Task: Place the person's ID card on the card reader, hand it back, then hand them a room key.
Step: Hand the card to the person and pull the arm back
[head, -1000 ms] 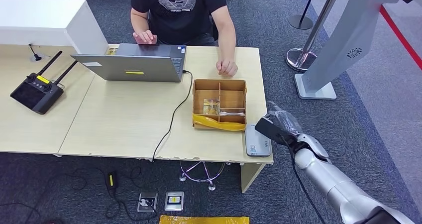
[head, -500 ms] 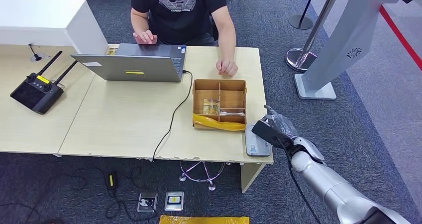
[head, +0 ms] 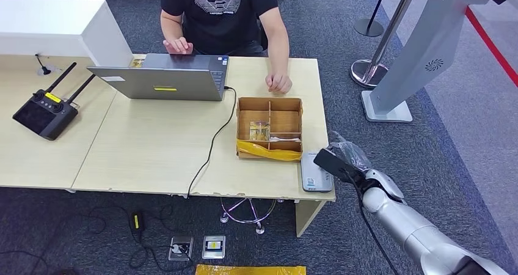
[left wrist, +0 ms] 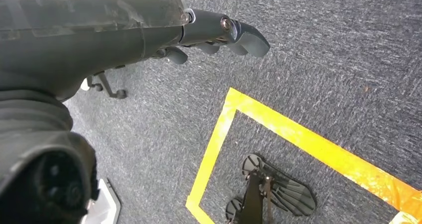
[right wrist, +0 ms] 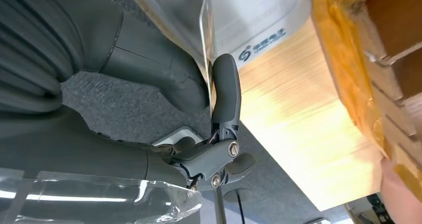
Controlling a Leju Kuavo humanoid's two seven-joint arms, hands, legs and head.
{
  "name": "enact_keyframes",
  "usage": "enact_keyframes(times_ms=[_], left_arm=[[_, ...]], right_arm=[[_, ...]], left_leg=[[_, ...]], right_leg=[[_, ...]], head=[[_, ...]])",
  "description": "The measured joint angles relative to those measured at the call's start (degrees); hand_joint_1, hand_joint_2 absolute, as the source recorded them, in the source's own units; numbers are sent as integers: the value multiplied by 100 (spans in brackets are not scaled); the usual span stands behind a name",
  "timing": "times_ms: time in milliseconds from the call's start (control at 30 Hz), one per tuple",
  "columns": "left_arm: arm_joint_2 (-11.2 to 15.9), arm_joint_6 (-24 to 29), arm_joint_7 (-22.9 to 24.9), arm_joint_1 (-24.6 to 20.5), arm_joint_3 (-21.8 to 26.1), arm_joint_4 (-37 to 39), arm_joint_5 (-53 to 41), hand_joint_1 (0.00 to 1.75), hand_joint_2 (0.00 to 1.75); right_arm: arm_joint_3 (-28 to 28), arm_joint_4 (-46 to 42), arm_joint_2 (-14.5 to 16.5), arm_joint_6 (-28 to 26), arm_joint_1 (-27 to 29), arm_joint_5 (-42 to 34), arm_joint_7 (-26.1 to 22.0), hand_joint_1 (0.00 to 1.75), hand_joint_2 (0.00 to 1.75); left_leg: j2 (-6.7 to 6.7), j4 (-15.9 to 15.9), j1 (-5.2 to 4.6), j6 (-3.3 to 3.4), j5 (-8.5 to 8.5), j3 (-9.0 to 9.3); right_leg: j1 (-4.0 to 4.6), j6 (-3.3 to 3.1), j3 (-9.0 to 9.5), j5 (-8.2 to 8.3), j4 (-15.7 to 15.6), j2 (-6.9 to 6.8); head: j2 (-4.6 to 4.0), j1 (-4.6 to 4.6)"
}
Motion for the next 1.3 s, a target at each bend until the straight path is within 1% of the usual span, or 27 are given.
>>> enact_keyframes(times_ms=[200,333,500,667,833,1067,1133,1300], left_arm=[[1,-65,-8,-1,-2,0,-10,0,0],[7,-140,-88,-1,-25,0,-21,0,0],[11,-222,-177,-4,-77,0,-21,0,0],[24,-283,-241,-3,-121,0,-78,0,0],[62,-359,-302,-17,-182,0,-138,0,0],[81,-401,-306,-18,-255,0,-150,0,0],[83,-411,-330,-20,-271,0,-158,0,0],[83,-424,-407,-38,-314,0,-176,0,0]], right_arm=[[-113,-267,-235,45,-86,98,136,175,175],[-269,-518,-350,118,-298,227,208,175,175],[-482,-819,-373,327,-688,497,263,175,175],[-627,-1005,-347,384,-940,678,211,175,175],[-653,-1129,-230,457,-1191,726,241,175,175],[-653,-1177,-89,442,-1304,755,230,175,175],[-650,-1175,-6,420,-1334,789,188,175,175],[-638,-1123,341,309,-1450,862,130,175,175]], left_leg=[[0,1,0,0,0,-1],[0,1,0,0,0,-2],[1,1,0,0,0,-1],[0,1,0,-1,1,-4],[0,1,1,-1,1,-2],[-2,1,0,-1,1,-4],[0,1,1,-1,1,-5],[0,1,2,-3,2,-3]], right_leg=[[0,0,0,1,2,0],[0,0,-1,1,3,1],[0,0,-2,1,5,0],[0,0,-1,1,9,-2],[1,0,-1,1,9,-1],[1,0,0,1,10,-7],[1,0,-1,1,11,-5],[2,-1,-4,1,13,-2]], head=[[0,-1],[0,-1],[0,0],[0,1],[0,1],[0,1],[0,1],[0,-1]])
